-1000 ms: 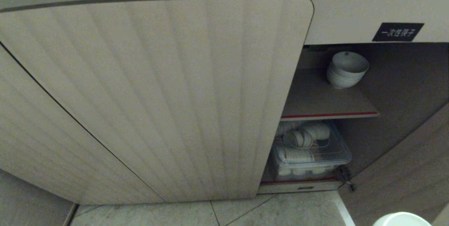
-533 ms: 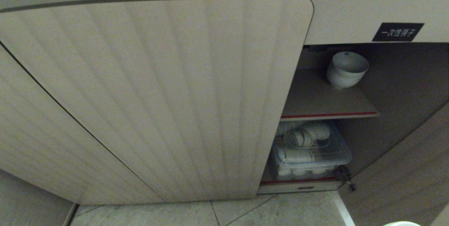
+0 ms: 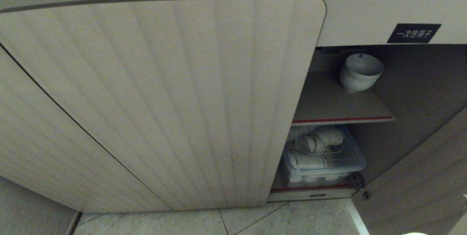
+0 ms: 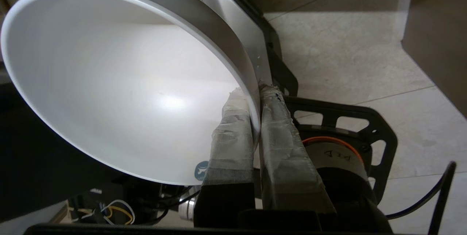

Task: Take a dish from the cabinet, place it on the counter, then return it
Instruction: Place it on the table

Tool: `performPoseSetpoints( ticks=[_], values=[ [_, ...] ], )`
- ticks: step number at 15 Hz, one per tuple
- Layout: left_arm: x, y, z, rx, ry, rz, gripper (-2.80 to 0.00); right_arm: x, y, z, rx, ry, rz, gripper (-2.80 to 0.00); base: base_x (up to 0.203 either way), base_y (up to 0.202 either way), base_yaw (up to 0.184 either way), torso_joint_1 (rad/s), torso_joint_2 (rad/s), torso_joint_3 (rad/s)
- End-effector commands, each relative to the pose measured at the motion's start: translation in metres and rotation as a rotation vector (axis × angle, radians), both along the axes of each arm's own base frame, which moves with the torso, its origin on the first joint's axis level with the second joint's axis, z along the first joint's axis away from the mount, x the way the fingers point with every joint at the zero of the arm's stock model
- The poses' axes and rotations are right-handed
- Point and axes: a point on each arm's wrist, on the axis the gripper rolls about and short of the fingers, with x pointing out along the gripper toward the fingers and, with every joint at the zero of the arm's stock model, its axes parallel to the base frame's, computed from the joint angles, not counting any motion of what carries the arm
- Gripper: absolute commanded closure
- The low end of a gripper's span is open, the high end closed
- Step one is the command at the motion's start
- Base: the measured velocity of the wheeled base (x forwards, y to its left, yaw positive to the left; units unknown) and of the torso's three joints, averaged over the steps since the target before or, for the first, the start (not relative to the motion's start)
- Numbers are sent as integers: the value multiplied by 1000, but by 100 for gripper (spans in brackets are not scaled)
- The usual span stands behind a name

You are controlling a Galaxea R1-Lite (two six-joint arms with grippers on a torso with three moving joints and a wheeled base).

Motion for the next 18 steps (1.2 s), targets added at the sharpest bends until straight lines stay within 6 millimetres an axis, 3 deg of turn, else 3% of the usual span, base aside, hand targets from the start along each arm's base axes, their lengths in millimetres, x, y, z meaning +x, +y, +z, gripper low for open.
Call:
performPoseSetpoints(
  ticks=[1,18],
  values=[
    [0,0,0,0,0,-1,0,0,0,-1,1,15,3,0,0,0,0,0,0,0],
    [0,0,0,0,0,0,0,6,6,9,7,-3,35,0,0,0,0,0,0,0]
  ],
)
